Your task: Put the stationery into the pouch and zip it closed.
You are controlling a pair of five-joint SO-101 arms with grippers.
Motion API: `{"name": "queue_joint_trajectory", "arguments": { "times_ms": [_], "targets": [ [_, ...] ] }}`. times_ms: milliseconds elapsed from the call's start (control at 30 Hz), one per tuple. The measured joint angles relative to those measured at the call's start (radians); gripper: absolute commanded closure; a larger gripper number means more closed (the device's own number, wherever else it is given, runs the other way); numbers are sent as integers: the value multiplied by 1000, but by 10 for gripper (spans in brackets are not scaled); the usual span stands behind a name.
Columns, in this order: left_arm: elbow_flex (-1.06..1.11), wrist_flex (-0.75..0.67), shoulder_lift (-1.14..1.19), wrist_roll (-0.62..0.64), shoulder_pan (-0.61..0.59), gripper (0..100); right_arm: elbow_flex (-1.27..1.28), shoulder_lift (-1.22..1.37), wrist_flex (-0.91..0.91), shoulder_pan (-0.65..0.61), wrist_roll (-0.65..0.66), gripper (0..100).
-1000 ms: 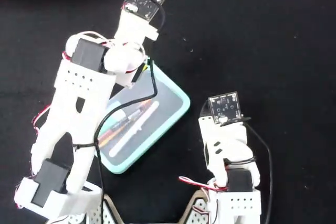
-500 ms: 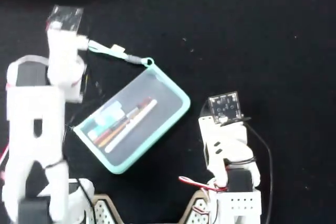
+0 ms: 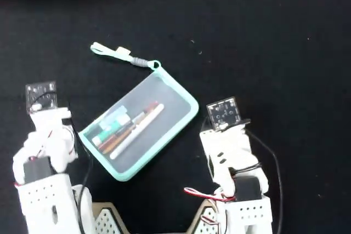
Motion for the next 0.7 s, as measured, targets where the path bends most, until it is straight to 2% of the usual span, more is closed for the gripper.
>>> {"name": "queue_joint_trajectory", "arguments": {
  "times_ms": [233,333,467,700],
  "targets": [
    [193,14,-222,-9,-2,953,0,0,261,-6,0,920],
    [301,14,-327,-9,-2,953,0,0,311,9,0,920],
    [388,52,-453,-9,-2,953,0,0,324,97,0,920],
    [391,138,-456,-9,78,953,0,0,324,318,0,920]
  ]
}}
